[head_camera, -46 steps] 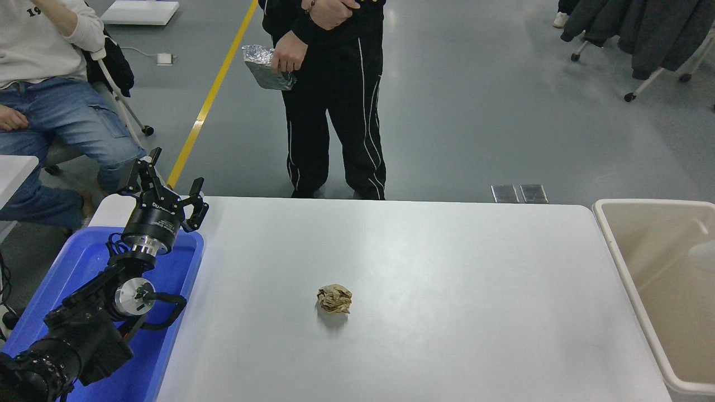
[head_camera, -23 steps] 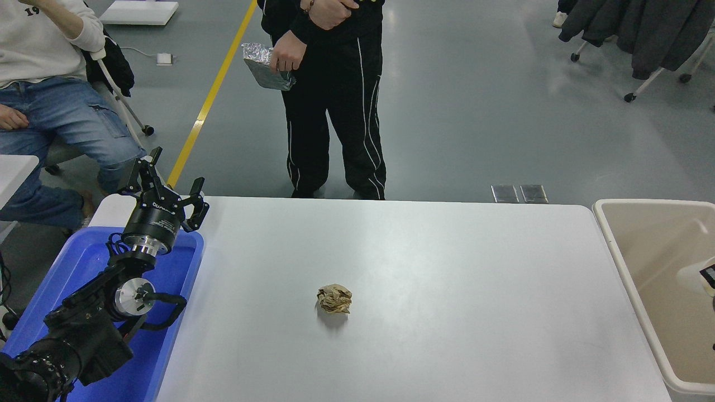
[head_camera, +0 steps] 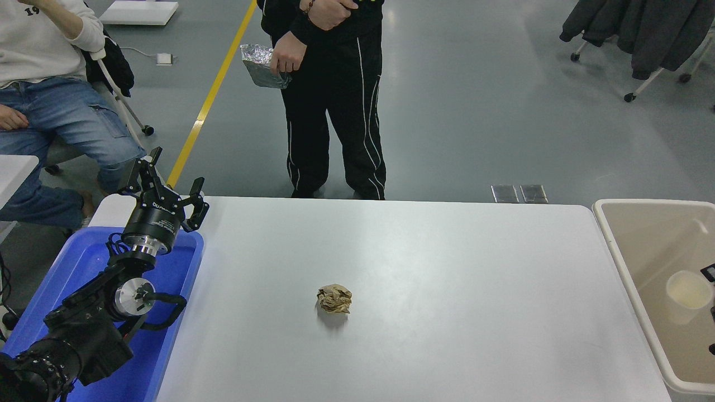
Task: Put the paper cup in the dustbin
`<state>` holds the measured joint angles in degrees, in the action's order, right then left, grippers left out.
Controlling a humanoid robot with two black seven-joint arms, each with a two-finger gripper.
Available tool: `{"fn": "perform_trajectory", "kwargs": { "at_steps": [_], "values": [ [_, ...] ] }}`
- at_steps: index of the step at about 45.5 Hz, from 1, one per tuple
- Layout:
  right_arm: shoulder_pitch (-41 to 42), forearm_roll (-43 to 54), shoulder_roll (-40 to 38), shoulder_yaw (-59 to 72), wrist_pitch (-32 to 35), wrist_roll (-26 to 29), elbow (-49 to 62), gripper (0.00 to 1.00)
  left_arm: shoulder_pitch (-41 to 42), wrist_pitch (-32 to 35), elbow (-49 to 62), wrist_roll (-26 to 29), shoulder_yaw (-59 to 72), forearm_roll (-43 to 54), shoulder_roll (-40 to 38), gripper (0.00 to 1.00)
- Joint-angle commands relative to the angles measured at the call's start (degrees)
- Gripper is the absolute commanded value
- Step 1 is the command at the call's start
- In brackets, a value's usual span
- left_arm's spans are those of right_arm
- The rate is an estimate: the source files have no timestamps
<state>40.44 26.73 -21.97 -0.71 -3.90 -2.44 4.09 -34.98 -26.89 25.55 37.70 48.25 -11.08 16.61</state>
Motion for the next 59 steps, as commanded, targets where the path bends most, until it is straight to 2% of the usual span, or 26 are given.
{"fn": "perform_trajectory", "kwargs": {
  "at_steps": [1, 18, 23, 29, 33, 37, 44, 51, 59],
  "values": [
    [3.0, 0.0, -1.3, -7.1, -0.1, 0.0, -5.3, 0.99, 0.0, 0.0, 0.0, 0.0, 0.0, 0.0, 0.0, 1.0],
    [13.3, 0.1, -12.8, -19.8, -0.2, -0.5, -21.5, 0.99, 0.0, 0.0, 0.0, 0.0, 0.0, 0.0, 0.0, 1.0],
    [15.3, 0.1, -16.3, -23.9, -0.1, -0.7, -29.8, 0.99, 0.0, 0.0, 0.0, 0.0, 0.0, 0.0, 0.0, 1.0],
    [15.4, 0.1, -21.7, -32.7, -0.4, -0.8, -45.6, 0.99, 0.0, 0.0, 0.0, 0.0, 0.0, 0.0, 0.0, 1.0],
    [15.6, 0.1, -21.3, -35.1, -0.9, -1.7, -47.4, 0.99, 0.0, 0.0, -0.1, 0.0, 0.0, 0.0, 0.0, 1.0],
    [16.0, 0.1, -19.4, -37.3, -1.1, -4.9, -47.5, 0.99, 0.1, 0.0, 0.0, 0.0, 0.0, 0.0, 0.0, 1.0],
    [13.9, 0.2, -16.7, -41.1, -1.1, -13.6, -50.5, 0.99, 0.0, 0.0, 0.0, 0.0, 0.0, 0.0, 0.1, 1.0],
    [6.6, 0.2, -13.8, -44.3, -1.1, -23.7, -56.7, 0.99, 0.0, 0.0, 0.0, 0.0, 0.0, 0.0, 0.0, 1.0],
    [-1.4, 0.0, -9.0, -49.8, -1.1, -24.5, -57.3, 0.99, 0.0, 0.0, 0.0, 0.0, 0.0, 0.0, 0.0, 1.0]
  ]
}}
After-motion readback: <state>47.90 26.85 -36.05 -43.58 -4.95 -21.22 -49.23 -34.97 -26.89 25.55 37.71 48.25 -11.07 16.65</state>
